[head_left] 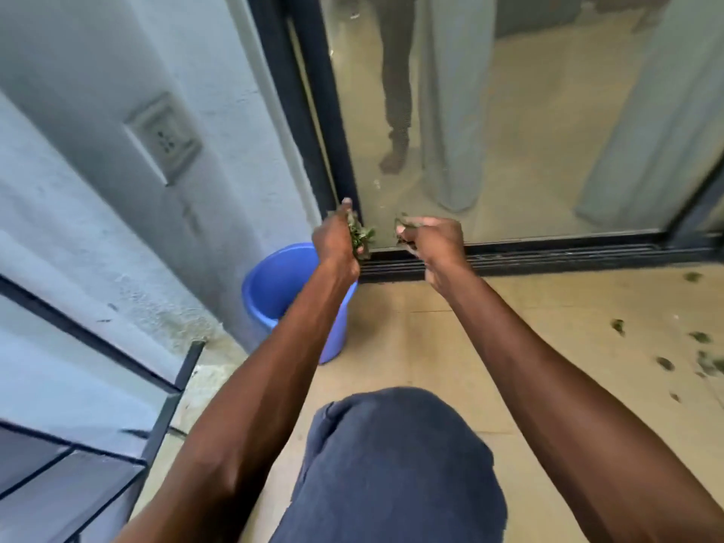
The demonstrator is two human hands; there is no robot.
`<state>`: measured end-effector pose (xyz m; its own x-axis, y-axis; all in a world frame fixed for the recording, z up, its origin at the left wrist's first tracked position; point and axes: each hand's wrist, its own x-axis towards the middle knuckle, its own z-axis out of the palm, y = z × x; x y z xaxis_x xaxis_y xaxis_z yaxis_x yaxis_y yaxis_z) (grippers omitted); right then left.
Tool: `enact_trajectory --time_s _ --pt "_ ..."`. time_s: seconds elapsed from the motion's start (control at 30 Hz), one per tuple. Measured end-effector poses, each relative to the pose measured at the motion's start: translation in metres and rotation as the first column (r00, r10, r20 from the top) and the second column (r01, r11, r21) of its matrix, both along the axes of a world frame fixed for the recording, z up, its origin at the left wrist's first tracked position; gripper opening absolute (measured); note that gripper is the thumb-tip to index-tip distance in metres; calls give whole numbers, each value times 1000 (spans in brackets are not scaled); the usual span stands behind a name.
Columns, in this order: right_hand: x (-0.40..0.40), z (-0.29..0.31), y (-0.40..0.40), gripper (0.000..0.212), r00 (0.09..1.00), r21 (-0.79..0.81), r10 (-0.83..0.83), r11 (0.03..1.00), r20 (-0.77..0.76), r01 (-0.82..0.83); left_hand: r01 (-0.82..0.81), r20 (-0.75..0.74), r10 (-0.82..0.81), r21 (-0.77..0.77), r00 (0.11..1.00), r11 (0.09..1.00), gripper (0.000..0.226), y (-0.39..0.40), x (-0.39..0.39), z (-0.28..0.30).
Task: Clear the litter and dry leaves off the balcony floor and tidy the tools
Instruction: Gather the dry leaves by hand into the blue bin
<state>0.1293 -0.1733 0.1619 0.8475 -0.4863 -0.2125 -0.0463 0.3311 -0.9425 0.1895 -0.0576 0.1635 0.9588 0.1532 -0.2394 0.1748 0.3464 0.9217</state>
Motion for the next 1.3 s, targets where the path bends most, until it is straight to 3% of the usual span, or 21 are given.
enact_trajectory --time_s 0.1,0.17,0.23,0.27,0.3,0.33,0.37,0.43,0.53,0.6,0.77,0.83,0.9,1.0,1.17,1.3 --pt "50 -3 50 24 997 -275 -37 960 68 55 -250 147 224 190 963 950 39 62 48 -6" --pt "77 -19 83 24 999 -511 11 860 32 7 -340 180 292 369 939 865 52 97 73 -21" --pt "96 -44 107 29 927 -672 295 642 -229 -370 -173 23 187 510 982 843 65 122 86 -43" --pt "99 -56 114 34 810 -671 427 465 -402 -578 -2 -122 72 493 990 870 66 132 87 -53" --pt "100 -66 117 39 704 -627 493 347 -511 -698 127 -246 -15 447 969 885 65 141 90 -64" --pt "99 -74 117 43 661 -590 521 327 -539 -739 165 -319 -21 431 947 887 69 150 92 -74" --pt "97 -80 115 47 689 -591 526 374 -499 -714 170 -356 -4 436 935 884 80 154 91 -80" --pt "87 -87 103 48 795 -620 479 510 -372 -597 57 -278 95 493 956 868 94 154 91 -92" --pt "56 -84 73 38 908 -627 325 657 -266 -419 -5 -127 84 527 988 850 53 116 63 -86" --pt "27 -77 44 32 952 -586 210 751 -224 -304 73 -120 -11 527 993 847 45 78 41 -79" --pt "-76 -59 -54 24 973 -548 -108 836 -204 -22 385 -87 -400 515 912 766 31 -57 -31 -51" --pt "-126 -54 -95 20 937 -541 -287 830 -201 138 520 -68 -577 528 814 671 29 -117 -68 -44" --pt "-174 -53 -135 20 874 -546 -438 794 -208 268 651 -87 -743 557 663 516 25 -170 -111 -42" --pt "-263 -61 -197 21 730 -550 -643 705 -231 447 769 -151 -929 614 338 180 17 -246 -198 -44" --pt "-405 -77 -261 22 510 -636 -825 532 -242 559 736 -247 -962 628 -120 -253 14 -325 -302 -67" --pt "-497 -77 -299 20 334 -666 -890 453 -309 593 710 -278 -922 589 -271 -386 16 -364 -359 -75"
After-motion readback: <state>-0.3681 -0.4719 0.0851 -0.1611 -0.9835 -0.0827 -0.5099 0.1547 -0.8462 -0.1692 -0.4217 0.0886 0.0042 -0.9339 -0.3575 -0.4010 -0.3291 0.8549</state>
